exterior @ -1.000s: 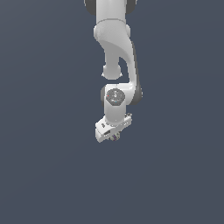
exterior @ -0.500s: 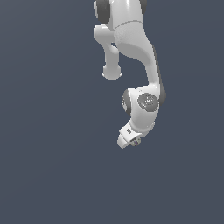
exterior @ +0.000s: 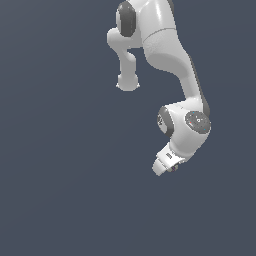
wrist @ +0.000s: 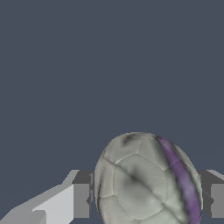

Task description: Pick up the object and move it to a goal position.

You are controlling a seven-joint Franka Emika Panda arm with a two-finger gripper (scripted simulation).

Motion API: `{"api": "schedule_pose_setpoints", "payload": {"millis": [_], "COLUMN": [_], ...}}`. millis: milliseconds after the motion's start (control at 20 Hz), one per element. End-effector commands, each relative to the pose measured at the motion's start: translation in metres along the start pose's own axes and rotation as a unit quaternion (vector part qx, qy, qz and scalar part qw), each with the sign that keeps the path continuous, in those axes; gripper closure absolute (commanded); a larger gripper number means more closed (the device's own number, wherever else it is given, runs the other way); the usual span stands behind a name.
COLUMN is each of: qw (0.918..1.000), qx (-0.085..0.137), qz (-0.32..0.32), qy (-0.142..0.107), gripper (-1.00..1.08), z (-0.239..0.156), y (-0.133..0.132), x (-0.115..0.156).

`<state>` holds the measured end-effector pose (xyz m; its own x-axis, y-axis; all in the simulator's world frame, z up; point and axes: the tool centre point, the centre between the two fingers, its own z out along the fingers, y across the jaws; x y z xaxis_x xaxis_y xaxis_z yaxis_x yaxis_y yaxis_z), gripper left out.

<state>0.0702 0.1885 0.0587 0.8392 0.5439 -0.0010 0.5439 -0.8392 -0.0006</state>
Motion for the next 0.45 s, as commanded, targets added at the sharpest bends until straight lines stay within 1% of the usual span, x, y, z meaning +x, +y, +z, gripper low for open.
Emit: {"api": "schedule_pose_setpoints", "payload": {"millis": [0, 400], "qw": [1.0, 1.0], "qx": [0.0, 0.0], "qz": [0.001, 0.001], "qy": [0.001, 0.001], "gripper": [1.08, 1.08], "z": [-0.0016, -0.0025], "y": [-0.0049, -0.0112], "x": [0.0084, 0.0179]}}
